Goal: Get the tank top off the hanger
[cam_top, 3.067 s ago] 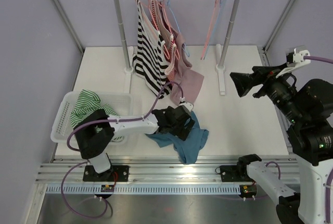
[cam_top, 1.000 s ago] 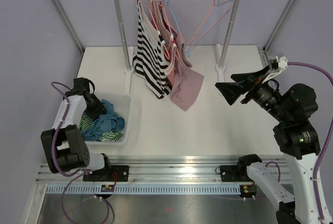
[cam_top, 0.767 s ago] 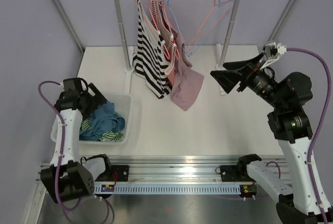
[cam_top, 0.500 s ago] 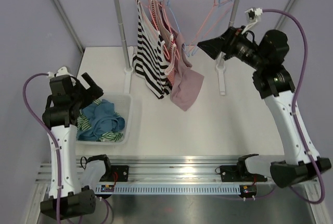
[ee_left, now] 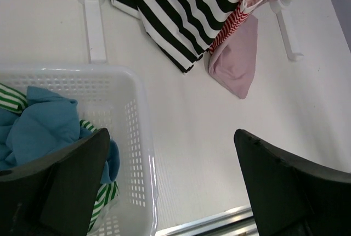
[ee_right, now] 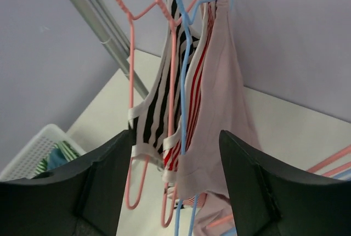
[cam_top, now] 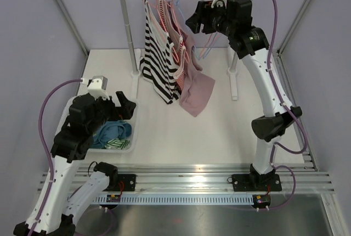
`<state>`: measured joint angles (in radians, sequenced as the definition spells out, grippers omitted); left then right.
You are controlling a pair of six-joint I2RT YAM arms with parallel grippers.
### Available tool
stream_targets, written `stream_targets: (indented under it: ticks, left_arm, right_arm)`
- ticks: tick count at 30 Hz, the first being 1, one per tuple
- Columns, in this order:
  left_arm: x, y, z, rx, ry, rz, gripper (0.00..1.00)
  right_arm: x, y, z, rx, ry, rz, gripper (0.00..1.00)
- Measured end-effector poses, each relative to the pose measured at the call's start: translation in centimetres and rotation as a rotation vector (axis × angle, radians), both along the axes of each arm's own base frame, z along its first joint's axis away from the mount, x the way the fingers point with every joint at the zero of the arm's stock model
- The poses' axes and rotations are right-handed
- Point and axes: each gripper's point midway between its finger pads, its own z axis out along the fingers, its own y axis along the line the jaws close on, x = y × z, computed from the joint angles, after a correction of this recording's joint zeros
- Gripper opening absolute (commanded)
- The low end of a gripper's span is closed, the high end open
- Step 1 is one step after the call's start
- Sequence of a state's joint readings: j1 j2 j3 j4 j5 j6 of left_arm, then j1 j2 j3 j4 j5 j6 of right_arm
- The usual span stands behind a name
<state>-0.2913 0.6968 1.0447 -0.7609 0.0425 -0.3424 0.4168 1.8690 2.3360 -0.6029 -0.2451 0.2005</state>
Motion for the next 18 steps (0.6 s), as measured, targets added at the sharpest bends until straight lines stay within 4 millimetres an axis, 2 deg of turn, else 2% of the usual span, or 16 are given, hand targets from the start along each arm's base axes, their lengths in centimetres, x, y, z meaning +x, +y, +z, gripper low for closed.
stream_targets:
  ticks: [4,8,13,18]
  left_arm:
    - [-0.4,-0.5,-1.3,-0.005,-0.044,-0.031,0.99]
    - [-0.8,-0.5,-1.2,-0.009,-0.092,-0.048,0.99]
    - [-0.7,-0.6,-0.7,-0.003,-0.126,-0.058,0.99]
    - [-0.7,-0.8,-1.1,0.004,-0.119,-0.076,0.99]
  right_arm:
    - [3.0,0.8,-1.2,-0.071,-0.027,-0.045,0.63]
    - [5.1,1.2,-3.6,-0.126,-0.014,-0.063,0.55]
    - [6.7,2.1,-6.5,-0.163,0.011,-0.053,0.41]
    - [7.8,2.8,-7.5,-0.165,0.005,-0.052,0.38]
